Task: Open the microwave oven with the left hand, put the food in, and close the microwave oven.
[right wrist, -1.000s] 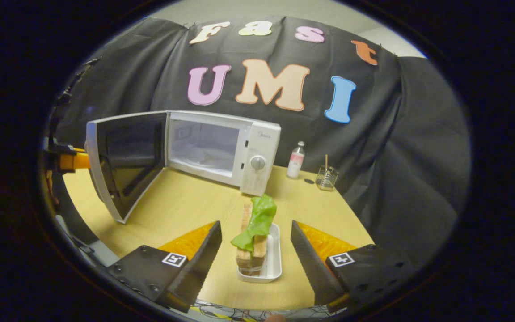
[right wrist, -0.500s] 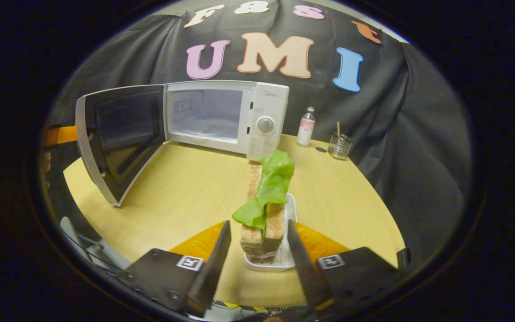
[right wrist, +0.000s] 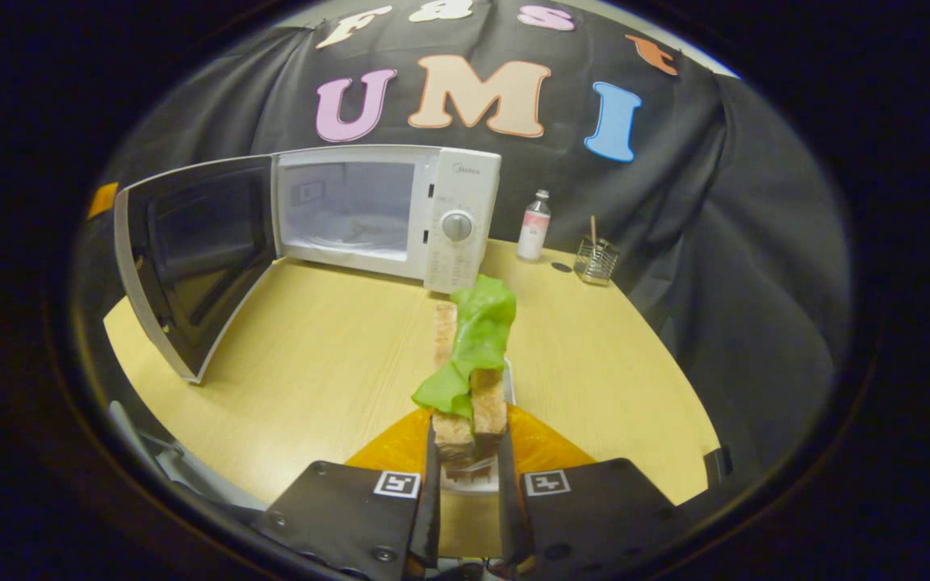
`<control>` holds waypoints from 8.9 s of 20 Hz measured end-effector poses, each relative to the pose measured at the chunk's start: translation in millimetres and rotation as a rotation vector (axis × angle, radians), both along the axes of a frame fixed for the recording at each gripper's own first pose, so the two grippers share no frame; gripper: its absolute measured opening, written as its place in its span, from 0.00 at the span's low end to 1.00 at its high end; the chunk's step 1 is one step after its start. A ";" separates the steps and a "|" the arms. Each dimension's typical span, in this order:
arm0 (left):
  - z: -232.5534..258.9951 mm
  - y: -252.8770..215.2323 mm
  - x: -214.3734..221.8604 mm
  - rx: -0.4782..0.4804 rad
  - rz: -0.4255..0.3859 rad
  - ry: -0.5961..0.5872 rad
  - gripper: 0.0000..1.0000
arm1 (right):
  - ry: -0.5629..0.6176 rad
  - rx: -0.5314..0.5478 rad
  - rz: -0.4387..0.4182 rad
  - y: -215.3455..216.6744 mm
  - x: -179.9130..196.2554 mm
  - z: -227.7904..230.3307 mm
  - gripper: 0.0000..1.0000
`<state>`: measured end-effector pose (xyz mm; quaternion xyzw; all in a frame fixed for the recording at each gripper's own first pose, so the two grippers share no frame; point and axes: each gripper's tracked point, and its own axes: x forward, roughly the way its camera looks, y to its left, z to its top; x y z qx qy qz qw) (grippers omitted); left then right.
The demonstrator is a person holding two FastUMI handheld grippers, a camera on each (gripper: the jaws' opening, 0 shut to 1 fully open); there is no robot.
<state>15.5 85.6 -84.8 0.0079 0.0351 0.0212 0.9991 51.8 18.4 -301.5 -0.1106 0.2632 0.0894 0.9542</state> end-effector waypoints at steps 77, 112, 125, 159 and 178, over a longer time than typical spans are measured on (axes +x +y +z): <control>-12.0 79.6 -19.2 -0.005 0.081 0.078 0.99 | 0.168 0.725 -0.429 264.3 232.9 0.2 0.98; -96.2 -19.3 43.4 0.095 -0.106 0.168 0.01 | -0.490 0.216 0.002 29.4 13.3 251.7 0.97; -88.4 -125.2 111.9 0.101 -0.275 0.138 0.01 | -0.509 0.249 -0.052 -2.3 -33.0 271.2 0.87; -62.9 -208.3 274.9 0.031 -0.237 0.136 0.00 | -0.525 0.234 -0.122 -36.6 -23.9 274.0 0.97; -31.6 -207.2 285.5 -0.012 -0.202 0.067 0.01 | -0.511 0.237 -0.116 -34.5 -21.1 271.9 0.97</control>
